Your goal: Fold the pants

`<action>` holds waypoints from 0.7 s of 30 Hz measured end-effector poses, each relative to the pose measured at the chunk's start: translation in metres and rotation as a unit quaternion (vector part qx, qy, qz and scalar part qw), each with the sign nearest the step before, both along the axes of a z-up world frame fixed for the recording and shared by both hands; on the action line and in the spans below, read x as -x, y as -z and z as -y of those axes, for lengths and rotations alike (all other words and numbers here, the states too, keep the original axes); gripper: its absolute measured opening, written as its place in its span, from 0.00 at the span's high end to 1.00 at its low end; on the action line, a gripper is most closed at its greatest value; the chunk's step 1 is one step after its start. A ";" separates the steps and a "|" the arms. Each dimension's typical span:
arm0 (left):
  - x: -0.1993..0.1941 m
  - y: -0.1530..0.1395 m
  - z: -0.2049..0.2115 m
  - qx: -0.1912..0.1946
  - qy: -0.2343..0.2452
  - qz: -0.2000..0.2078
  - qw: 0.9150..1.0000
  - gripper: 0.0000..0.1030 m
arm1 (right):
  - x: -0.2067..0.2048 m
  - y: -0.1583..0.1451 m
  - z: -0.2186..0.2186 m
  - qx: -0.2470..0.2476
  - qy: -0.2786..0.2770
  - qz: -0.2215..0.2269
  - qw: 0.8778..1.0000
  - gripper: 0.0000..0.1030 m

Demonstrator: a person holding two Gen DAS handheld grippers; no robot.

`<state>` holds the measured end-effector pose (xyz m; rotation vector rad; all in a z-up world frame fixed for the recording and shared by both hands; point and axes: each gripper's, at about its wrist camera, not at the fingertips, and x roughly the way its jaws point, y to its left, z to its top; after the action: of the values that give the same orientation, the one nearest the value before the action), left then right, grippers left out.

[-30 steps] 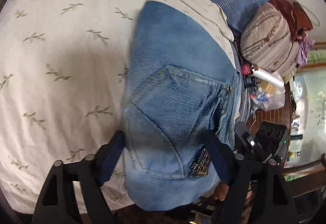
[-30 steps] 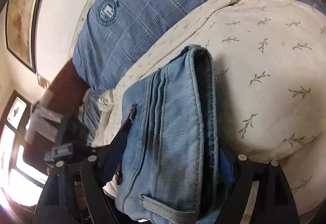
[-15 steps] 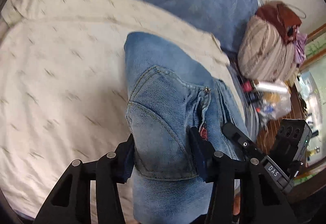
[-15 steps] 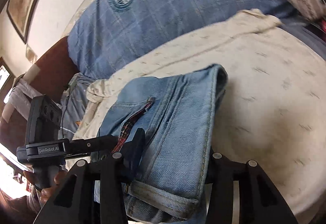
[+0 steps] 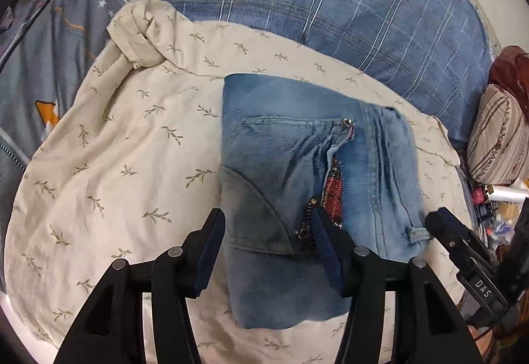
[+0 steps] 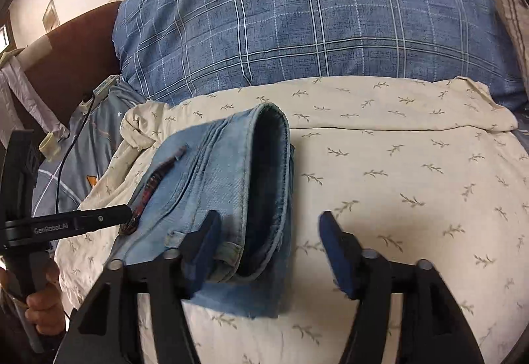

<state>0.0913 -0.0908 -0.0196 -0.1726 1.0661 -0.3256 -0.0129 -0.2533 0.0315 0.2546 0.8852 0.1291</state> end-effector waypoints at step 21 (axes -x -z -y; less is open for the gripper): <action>0.159 -0.026 0.009 -0.191 -0.031 0.125 0.973 0.35 | 0.102 -0.022 -0.016 0.124 0.072 -0.052 0.988 0.00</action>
<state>-0.0674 -0.0995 0.0066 0.1754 0.8524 -0.0780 -0.1151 -0.2371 0.0533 0.0920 0.9735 -0.1294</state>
